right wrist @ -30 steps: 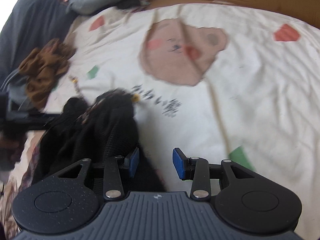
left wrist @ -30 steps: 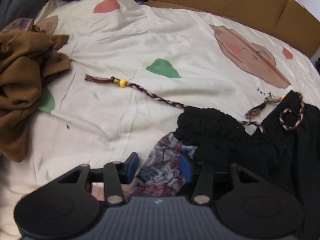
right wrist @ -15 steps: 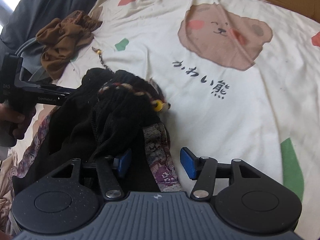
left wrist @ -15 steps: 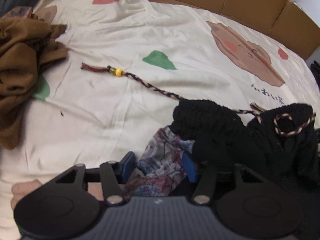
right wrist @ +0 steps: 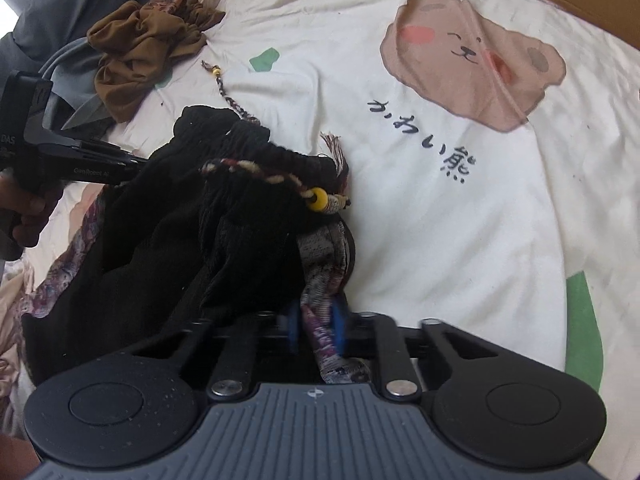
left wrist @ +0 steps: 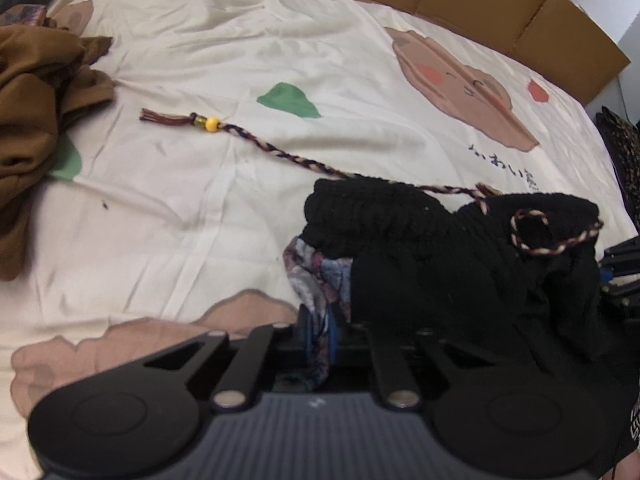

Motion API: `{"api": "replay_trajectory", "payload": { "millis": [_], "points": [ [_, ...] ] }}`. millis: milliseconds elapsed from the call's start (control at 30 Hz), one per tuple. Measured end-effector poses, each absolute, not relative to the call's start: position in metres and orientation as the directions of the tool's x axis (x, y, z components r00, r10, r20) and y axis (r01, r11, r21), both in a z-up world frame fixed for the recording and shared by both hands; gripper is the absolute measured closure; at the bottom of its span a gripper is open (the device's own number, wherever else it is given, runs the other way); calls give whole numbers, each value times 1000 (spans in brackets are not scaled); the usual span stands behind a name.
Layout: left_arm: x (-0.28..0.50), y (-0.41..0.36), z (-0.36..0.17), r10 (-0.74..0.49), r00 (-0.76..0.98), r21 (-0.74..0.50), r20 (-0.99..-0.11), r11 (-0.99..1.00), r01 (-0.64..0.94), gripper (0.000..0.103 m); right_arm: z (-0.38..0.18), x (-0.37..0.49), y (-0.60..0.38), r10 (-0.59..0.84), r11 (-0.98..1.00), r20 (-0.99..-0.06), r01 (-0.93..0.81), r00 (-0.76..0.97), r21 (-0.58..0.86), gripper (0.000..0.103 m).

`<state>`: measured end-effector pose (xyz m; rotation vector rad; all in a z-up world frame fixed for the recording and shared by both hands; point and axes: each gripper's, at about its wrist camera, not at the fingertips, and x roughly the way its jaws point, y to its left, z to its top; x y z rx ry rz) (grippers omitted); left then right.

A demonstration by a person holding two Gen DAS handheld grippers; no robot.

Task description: Fold clothes

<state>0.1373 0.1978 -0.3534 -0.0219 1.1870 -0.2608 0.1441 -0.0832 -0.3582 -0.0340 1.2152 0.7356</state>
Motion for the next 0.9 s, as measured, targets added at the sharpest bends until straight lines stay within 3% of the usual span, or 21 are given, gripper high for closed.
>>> {"api": "replay_trajectory", "payload": {
  "millis": [433, 900],
  "points": [
    [129, 215, -305, -190, 439, -140, -878, 980, 143, 96, -308, 140, -129, 376, 847, -878, -495, 297, 196, 99],
    [130, 214, -275, -229, 506, -175, -832, 973, 152, 96, -238, 146, -157, 263, 899, -835, -437, 483, 31, 99]
  ]
}}
